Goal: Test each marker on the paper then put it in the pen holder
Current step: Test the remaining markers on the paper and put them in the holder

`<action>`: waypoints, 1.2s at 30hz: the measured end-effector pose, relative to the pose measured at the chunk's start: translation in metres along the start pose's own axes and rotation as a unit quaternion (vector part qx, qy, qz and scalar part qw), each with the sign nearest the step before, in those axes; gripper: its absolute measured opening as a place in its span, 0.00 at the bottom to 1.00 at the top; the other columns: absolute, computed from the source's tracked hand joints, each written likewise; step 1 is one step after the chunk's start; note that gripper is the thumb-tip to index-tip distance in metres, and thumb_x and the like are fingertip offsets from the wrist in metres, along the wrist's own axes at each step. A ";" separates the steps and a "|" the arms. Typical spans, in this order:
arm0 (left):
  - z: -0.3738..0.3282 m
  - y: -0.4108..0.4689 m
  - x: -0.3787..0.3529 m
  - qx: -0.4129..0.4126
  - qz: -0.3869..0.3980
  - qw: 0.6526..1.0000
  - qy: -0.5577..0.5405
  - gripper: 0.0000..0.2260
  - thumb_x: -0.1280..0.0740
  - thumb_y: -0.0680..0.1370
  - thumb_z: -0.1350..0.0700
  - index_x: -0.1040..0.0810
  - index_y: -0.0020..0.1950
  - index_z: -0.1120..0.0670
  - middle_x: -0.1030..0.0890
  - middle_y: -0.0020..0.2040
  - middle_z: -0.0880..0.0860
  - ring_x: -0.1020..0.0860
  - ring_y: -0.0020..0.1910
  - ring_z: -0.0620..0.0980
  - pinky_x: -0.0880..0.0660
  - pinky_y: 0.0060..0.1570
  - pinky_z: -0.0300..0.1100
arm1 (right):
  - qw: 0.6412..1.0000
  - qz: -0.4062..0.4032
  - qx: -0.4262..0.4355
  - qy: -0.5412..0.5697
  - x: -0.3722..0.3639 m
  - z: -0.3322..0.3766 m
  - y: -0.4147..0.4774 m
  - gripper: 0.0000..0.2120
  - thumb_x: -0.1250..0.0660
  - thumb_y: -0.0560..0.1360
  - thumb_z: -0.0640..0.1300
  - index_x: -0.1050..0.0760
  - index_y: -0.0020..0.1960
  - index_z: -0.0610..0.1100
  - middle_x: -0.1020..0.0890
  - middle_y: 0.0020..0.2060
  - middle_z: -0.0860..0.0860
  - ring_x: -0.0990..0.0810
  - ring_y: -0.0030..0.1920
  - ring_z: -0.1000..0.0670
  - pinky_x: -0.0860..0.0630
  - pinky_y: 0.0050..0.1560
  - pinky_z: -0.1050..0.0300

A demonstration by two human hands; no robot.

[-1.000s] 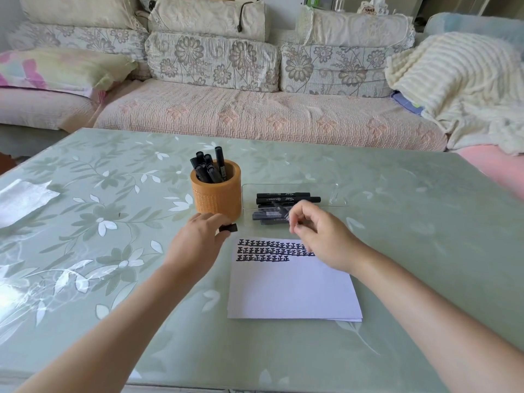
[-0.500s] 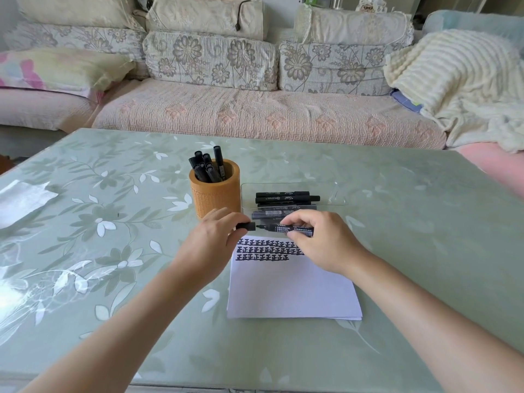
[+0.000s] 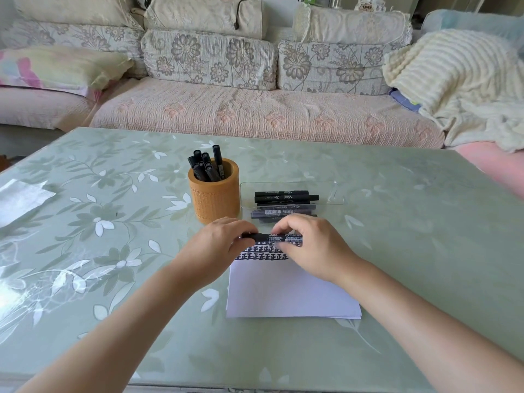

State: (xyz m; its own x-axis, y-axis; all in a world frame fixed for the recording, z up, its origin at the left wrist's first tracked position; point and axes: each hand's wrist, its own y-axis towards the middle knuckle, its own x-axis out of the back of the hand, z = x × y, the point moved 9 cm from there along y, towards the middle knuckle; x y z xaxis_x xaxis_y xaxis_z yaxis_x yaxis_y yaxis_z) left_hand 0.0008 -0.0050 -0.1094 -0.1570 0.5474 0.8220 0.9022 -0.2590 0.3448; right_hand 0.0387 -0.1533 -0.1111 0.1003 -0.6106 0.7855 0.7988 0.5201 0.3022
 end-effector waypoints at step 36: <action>0.080 0.030 0.089 0.151 -0.191 0.970 0.004 0.28 0.37 0.77 0.45 0.41 0.75 0.46 0.34 0.67 0.50 0.37 0.64 0.52 0.36 0.63 0.48 | 0.976 -0.112 -0.055 0.178 0.031 0.045 0.104 0.04 0.35 0.79 0.41 0.22 0.51 0.47 0.20 0.36 0.48 0.22 0.37 0.53 0.23 0.45 0.57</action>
State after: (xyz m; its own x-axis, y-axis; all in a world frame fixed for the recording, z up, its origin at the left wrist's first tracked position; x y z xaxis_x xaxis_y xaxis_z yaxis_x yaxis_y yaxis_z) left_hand 0.0459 0.0996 -0.0622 -0.5050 0.5516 0.6639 0.8538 0.2066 0.4778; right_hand 0.0976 -0.0913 -0.0307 0.0998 -0.8812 0.4621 0.8818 0.2935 0.3692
